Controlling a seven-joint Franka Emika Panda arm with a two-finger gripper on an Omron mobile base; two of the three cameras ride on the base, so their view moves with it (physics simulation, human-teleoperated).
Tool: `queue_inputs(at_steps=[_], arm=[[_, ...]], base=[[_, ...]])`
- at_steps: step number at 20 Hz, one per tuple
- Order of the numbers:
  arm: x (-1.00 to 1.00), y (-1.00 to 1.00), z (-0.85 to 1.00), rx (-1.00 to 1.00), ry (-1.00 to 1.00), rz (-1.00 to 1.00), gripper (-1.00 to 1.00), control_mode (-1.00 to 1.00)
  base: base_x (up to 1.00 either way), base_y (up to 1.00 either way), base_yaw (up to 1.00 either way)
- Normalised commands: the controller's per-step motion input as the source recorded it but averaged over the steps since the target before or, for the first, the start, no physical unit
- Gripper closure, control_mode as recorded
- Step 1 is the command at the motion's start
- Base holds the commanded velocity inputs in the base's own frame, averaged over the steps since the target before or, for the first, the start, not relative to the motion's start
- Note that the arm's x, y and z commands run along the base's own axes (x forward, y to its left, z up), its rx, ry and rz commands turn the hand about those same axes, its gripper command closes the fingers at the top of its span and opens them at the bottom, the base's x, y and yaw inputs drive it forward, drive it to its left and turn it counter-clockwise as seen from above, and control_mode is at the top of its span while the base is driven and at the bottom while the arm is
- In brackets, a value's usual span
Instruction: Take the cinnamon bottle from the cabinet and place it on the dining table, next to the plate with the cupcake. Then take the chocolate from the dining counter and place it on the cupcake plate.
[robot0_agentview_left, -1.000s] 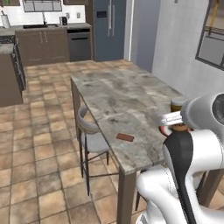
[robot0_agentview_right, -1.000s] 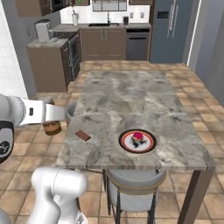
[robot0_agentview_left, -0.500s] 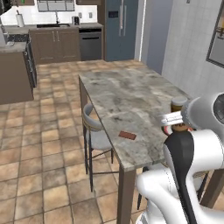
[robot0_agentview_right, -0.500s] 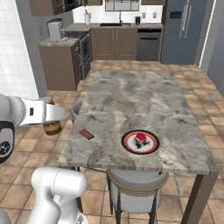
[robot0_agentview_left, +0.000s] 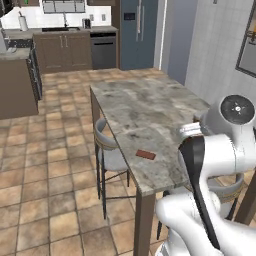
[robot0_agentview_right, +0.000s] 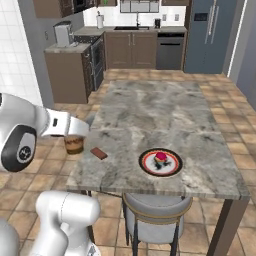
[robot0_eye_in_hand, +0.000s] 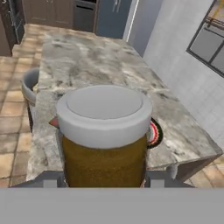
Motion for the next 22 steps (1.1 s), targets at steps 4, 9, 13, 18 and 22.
queue_inputs(at_steps=[4,9,13,18,22], arm=[[0.91,-0.21,-1.0,0.0,0.04,-0.44,1.0,-1.0],[0.52,-0.43,-1.0,0.0,0.0,-0.54,1.0,-1.0],[0.44,-0.46,-0.81,0.1,0.0,-0.42,1.0,-1.0],[0.51,-0.15,-0.37,0.12,-0.09,-0.25,1.0,-1.0],[0.6,-0.09,-0.3,0.03,-0.14,-0.14,1.0,-1.0]], base=[[0.0,0.0,0.0],[0.0,0.0,0.0],[0.0,0.0,0.0],[0.0,0.0,0.0],[0.0,0.0,0.0]])
